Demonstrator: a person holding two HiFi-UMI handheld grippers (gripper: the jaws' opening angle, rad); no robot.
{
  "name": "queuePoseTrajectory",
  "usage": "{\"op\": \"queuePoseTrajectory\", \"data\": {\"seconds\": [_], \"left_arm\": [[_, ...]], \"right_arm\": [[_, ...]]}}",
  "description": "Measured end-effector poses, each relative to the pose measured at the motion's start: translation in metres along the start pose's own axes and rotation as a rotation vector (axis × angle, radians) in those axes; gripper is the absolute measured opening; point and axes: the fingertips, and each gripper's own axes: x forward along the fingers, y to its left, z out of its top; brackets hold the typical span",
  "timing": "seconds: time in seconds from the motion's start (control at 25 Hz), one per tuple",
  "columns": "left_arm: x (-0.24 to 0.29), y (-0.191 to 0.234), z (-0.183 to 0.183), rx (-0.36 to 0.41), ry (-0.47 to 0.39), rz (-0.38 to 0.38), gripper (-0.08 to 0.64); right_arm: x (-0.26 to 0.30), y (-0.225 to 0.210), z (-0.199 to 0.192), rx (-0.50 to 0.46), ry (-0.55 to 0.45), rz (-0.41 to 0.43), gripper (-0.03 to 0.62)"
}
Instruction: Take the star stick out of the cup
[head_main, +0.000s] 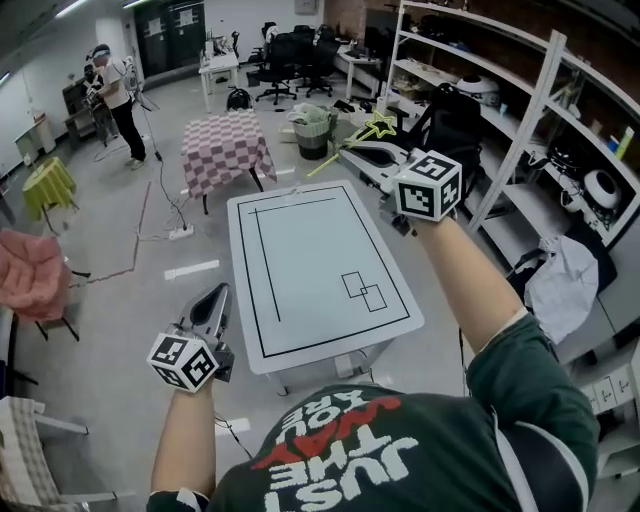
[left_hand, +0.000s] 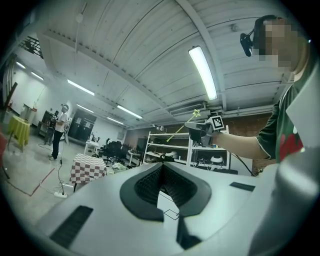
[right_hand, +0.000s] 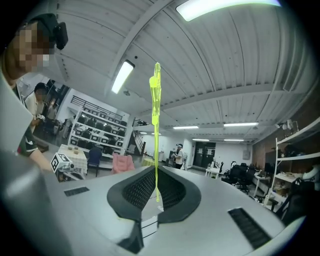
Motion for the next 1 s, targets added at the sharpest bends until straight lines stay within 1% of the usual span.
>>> {"op": "queuePoseTrajectory", "data": {"seconds": [0.28,0.56,0.68,0.8,1.0], "left_arm": [[0.002,-0.014,-0.027,0.0,0.035,-0.034,0.003],[0.015,-0.03,-0.067,-0.034,0.076,-0.033,0.003],[0.028,-0.04,-0.087,-0.055,0.098,-0.019,0.003],[0.042,-0.051,-0.107,-0.059,0.124,0.005,0.003],[0.072,-0.073,-0.146,-0.076,0.166,0.058,0.003]], "right_arm": [[-0.019,0.012,-0.02,0.039,0.011,0.0,0.043],[-0.05,0.016,-0.059,0.102,0.029,0.025,0.043],[-0.066,0.008,-0.086,0.138,0.041,0.039,0.043],[-0.081,-0.006,-0.118,0.191,0.048,0.059,0.043],[-0.107,-0.027,-0.181,0.293,0.059,0.121,0.043]]}}
